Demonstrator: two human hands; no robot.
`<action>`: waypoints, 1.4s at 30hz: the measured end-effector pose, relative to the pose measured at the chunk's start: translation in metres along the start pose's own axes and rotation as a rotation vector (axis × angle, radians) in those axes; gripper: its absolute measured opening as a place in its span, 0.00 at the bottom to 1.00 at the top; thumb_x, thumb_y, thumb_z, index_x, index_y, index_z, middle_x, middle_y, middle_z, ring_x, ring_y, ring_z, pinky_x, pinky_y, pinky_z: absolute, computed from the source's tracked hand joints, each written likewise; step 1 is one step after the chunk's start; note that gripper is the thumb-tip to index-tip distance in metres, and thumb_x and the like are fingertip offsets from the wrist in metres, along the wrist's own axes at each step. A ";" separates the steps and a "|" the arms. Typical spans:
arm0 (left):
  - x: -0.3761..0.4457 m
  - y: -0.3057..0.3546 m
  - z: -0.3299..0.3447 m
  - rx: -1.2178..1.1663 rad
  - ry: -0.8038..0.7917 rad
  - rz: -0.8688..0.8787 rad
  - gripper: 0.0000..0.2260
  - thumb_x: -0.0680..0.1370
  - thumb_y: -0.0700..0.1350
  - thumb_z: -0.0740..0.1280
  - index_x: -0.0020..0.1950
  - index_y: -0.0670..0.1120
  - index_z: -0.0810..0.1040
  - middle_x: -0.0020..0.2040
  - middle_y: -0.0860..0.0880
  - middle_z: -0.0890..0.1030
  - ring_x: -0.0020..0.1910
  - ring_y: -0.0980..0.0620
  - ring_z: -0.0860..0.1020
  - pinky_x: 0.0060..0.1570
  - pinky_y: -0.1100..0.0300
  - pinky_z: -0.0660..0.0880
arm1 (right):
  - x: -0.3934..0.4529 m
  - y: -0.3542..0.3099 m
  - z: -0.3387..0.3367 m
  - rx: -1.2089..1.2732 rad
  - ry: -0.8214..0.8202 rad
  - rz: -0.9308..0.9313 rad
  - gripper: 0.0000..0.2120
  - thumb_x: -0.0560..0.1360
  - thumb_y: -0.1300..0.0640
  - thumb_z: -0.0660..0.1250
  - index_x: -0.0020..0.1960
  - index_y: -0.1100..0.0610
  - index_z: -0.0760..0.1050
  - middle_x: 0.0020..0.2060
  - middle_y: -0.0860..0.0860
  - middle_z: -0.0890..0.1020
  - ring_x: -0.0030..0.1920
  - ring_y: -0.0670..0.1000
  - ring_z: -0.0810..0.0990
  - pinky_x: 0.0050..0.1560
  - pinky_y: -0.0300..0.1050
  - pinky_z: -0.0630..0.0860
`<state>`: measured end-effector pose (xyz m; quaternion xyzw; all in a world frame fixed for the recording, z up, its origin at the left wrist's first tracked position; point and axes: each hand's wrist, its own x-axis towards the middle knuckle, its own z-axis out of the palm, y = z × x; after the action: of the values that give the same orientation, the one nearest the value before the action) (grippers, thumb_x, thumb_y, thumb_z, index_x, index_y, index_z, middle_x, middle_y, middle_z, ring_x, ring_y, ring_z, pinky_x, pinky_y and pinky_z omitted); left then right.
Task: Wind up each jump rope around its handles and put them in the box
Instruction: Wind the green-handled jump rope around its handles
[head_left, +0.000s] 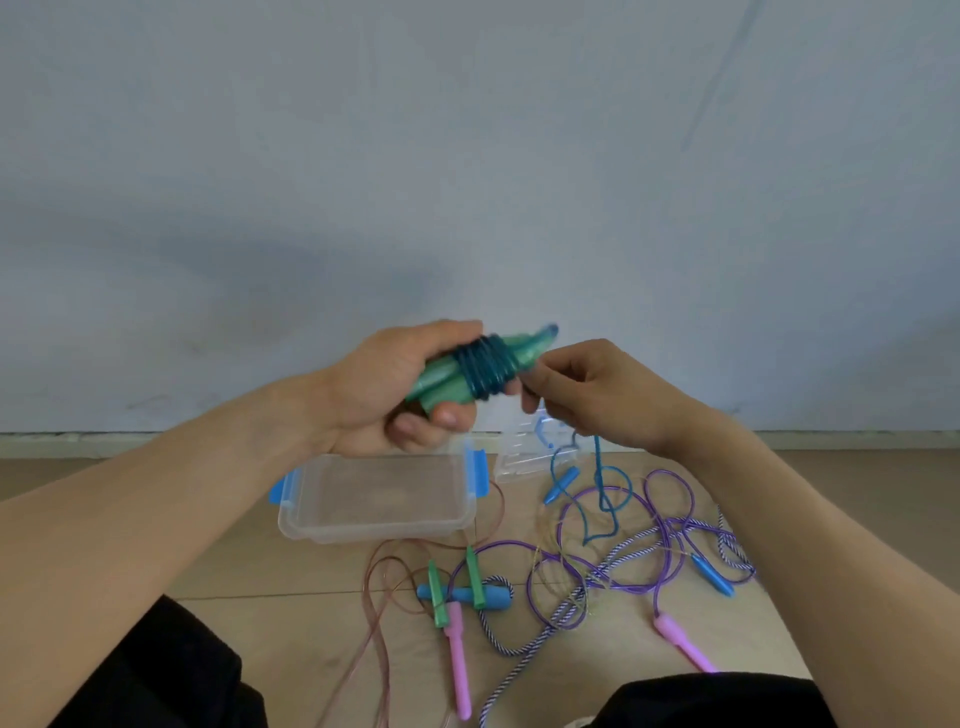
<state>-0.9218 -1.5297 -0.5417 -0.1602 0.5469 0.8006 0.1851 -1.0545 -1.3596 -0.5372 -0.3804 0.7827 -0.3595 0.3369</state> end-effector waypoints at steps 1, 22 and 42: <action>0.002 0.001 -0.001 -0.056 0.079 0.043 0.22 0.81 0.58 0.54 0.53 0.41 0.78 0.26 0.48 0.65 0.19 0.56 0.55 0.24 0.63 0.47 | 0.000 -0.003 0.006 -0.024 -0.006 -0.015 0.18 0.81 0.48 0.60 0.39 0.56 0.79 0.23 0.44 0.68 0.26 0.45 0.66 0.30 0.35 0.65; 0.013 -0.007 -0.016 -0.019 0.586 0.076 0.15 0.84 0.53 0.53 0.51 0.45 0.72 0.28 0.44 0.72 0.19 0.52 0.61 0.22 0.67 0.52 | -0.008 -0.013 0.043 -0.502 -0.210 0.075 0.14 0.83 0.53 0.55 0.46 0.55 0.77 0.29 0.43 0.73 0.30 0.41 0.71 0.31 0.32 0.66; 0.028 -0.004 -0.067 0.473 1.027 0.176 0.20 0.84 0.56 0.52 0.49 0.42 0.74 0.34 0.41 0.79 0.23 0.48 0.71 0.25 0.63 0.66 | -0.049 0.080 -0.117 -0.540 -0.017 0.947 0.14 0.79 0.49 0.65 0.55 0.58 0.80 0.35 0.54 0.78 0.33 0.55 0.76 0.36 0.42 0.73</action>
<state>-0.9412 -1.5870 -0.5816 -0.4367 0.7424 0.4882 -0.1408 -1.1529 -1.2467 -0.5306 -0.0622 0.9302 0.0481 0.3586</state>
